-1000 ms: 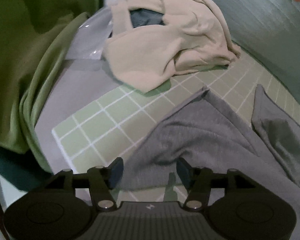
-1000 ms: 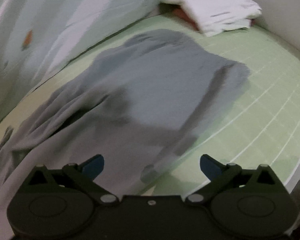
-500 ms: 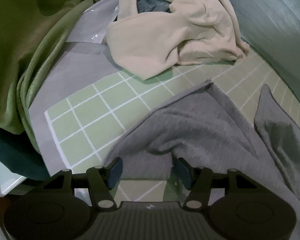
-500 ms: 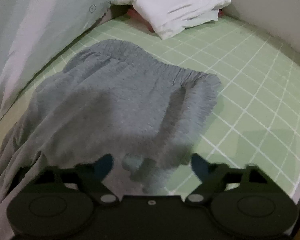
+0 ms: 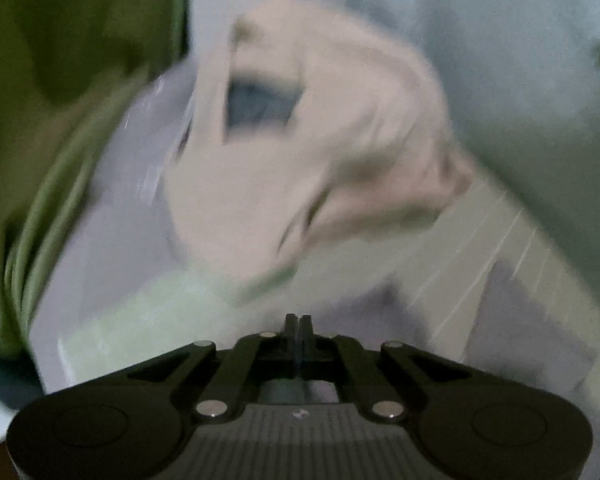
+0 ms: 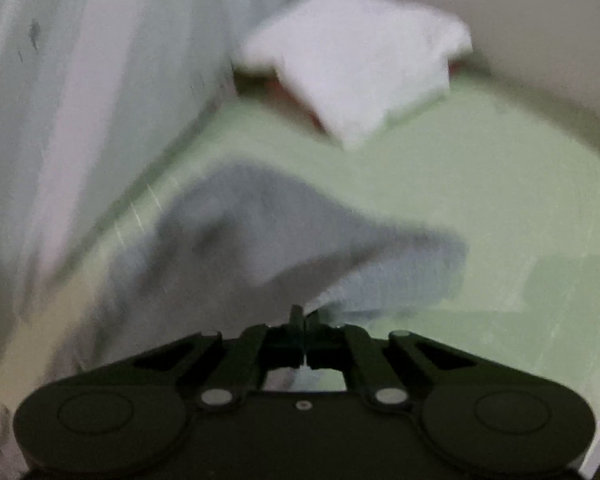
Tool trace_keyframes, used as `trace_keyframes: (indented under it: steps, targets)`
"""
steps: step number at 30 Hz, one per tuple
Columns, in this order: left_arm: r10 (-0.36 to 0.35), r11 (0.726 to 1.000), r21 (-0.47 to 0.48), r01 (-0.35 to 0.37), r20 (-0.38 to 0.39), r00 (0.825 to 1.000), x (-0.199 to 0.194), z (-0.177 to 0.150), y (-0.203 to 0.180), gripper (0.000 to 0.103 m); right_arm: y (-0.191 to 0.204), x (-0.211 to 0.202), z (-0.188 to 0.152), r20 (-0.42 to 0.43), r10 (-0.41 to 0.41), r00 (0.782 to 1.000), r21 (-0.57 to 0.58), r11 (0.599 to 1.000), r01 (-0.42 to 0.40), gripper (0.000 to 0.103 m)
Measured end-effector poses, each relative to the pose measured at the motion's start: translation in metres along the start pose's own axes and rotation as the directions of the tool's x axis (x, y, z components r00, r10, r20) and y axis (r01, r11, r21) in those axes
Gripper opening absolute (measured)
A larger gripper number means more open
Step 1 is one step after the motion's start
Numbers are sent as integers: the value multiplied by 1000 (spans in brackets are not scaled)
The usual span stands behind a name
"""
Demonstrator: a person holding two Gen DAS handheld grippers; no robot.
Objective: Fold clothes
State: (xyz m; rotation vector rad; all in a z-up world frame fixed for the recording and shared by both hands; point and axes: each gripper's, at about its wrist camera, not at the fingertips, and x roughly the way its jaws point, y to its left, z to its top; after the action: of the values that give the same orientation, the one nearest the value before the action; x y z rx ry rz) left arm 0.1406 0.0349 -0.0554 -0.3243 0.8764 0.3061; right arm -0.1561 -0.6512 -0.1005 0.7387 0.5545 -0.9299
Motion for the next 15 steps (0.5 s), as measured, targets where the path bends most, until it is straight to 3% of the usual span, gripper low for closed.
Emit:
trace_keyframes:
  steps: [4, 6, 7, 8, 13, 14, 15]
  targets:
    - [-57, 998, 25, 54, 180, 982, -45, 50, -16, 0, 1, -50, 41, 173, 71, 982, 44, 996, -80, 1]
    - [-62, 998, 46, 53, 224, 973, -62, 57, -15, 0, -1, -75, 53, 246, 89, 965, 34, 994, -100, 1]
    - [-66, 997, 56, 56, 192, 979, -58, 46, -14, 0, -2, -88, 59, 282, 98, 954, 27, 994, -110, 1]
    - [-69, 996, 67, 59, 159, 985, -54, 35, -12, 0, -5, -88, 56, 276, 79, 958, 6, 996, -84, 1]
    - [-78, 990, 117, 79, -8, 997, -35, -19, -3, 1, -29, -69, 23, 161, -43, 986, -81, 995, 56, 1]
    - [-80, 988, 126, 85, -43, 996, -32, -31, -2, 3, -36, -65, 17, 132, -55, 990, -71, 995, 65, 1]
    - [-87, 986, 132, 98, -82, 993, -30, -45, -2, 12, -42, -62, 12, 112, -67, 991, -60, 995, 74, 1]
